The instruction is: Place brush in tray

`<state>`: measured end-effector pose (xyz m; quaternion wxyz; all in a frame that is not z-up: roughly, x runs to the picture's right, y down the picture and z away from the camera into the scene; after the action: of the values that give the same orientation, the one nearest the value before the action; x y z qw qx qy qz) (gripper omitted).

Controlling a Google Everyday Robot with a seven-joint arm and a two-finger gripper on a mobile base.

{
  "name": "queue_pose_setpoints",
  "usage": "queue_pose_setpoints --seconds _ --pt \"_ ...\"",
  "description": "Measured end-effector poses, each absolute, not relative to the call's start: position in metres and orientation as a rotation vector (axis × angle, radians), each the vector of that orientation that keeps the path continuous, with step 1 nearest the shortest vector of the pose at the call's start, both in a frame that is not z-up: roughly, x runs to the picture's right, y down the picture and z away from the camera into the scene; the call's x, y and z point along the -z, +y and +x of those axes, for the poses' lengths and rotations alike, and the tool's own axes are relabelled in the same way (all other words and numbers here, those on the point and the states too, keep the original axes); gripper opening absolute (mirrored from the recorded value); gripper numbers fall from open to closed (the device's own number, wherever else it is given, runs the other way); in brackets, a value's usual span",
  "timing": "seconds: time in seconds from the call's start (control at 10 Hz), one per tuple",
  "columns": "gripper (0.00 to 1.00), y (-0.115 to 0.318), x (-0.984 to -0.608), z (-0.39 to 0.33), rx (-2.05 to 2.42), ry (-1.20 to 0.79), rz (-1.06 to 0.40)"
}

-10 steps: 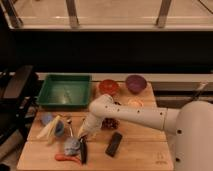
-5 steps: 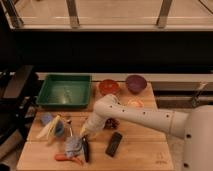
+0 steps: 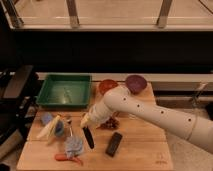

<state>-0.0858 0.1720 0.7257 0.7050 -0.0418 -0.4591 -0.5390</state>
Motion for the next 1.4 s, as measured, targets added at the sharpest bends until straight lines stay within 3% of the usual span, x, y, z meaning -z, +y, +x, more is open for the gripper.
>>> queue_pose_setpoints --seconds 0.4,1.0,1.4 --pt "0.0 0.132 -0.711 -0.077 1.185 -1.0 0.05" --pt "0.0 0.025 -0.705 -0.061 1.136 -0.89 0.238" --pt "0.0 -0.017 -0.73 -0.1 1.145 -0.913 0.293"
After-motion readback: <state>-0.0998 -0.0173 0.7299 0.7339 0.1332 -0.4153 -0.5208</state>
